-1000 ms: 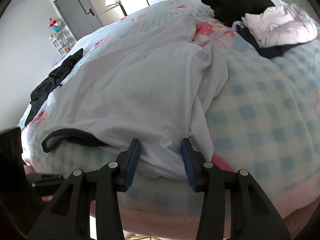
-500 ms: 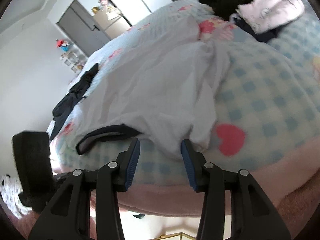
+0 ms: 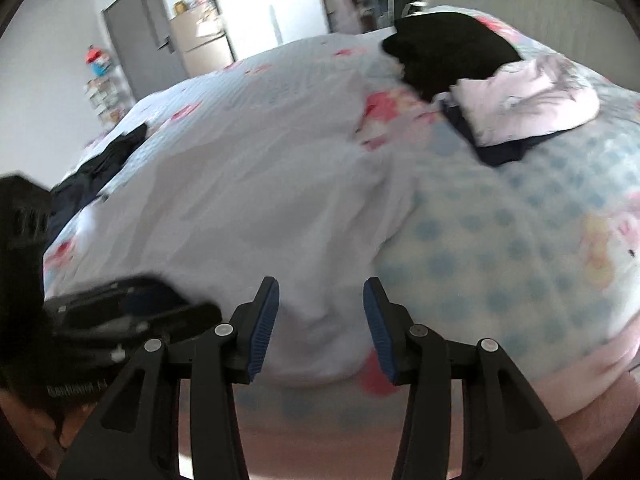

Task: Fold clothes

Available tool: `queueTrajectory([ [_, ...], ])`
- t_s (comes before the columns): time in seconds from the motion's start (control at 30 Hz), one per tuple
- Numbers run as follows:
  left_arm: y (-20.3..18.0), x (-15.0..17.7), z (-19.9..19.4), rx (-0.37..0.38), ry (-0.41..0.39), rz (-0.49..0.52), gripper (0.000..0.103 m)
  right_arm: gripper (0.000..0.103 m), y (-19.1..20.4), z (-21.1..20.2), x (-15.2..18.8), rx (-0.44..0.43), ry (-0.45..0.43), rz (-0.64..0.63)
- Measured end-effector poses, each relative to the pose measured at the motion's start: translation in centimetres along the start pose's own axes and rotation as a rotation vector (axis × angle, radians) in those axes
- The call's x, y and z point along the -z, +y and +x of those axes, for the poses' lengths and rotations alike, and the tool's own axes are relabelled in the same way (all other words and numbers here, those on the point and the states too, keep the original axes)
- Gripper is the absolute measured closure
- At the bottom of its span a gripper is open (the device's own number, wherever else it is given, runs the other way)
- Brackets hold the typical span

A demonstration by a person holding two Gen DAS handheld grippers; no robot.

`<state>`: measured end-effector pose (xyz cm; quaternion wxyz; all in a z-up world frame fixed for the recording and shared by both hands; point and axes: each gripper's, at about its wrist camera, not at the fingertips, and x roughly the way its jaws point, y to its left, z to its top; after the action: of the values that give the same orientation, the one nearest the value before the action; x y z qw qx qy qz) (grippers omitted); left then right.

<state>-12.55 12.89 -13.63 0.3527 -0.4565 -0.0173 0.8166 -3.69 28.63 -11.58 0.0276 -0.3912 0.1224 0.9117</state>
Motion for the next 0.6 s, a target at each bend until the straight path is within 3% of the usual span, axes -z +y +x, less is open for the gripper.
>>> queueTrajectory([
  [0.1,-0.8,0.1,1.0,0.016,0.012,0.027,0.057,0.058,-1.6,0.3,0.4,-0.010,0.032,0.078],
  [0.27,-1.3,1.2,1.2,0.041,0.011,0.033,0.083,0.058,-2.2,-1.7,1.0,-0.068,0.031,0.112],
  [0.33,-1.1,1.7,0.8,0.051,0.007,0.021,0.088,0.057,-1.4,-1.4,1.2,-0.177,0.109,0.074],
  [0.47,-1.0,2.7,-0.5,0.063,-0.006,0.007,0.090,0.057,-0.4,0.3,2.1,-0.156,0.184,0.035],
  [0.6,-1.5,3.8,-1.3,0.060,-0.010,0.005,0.090,0.057,-0.7,1.1,1.9,-0.148,0.170,0.052],
])
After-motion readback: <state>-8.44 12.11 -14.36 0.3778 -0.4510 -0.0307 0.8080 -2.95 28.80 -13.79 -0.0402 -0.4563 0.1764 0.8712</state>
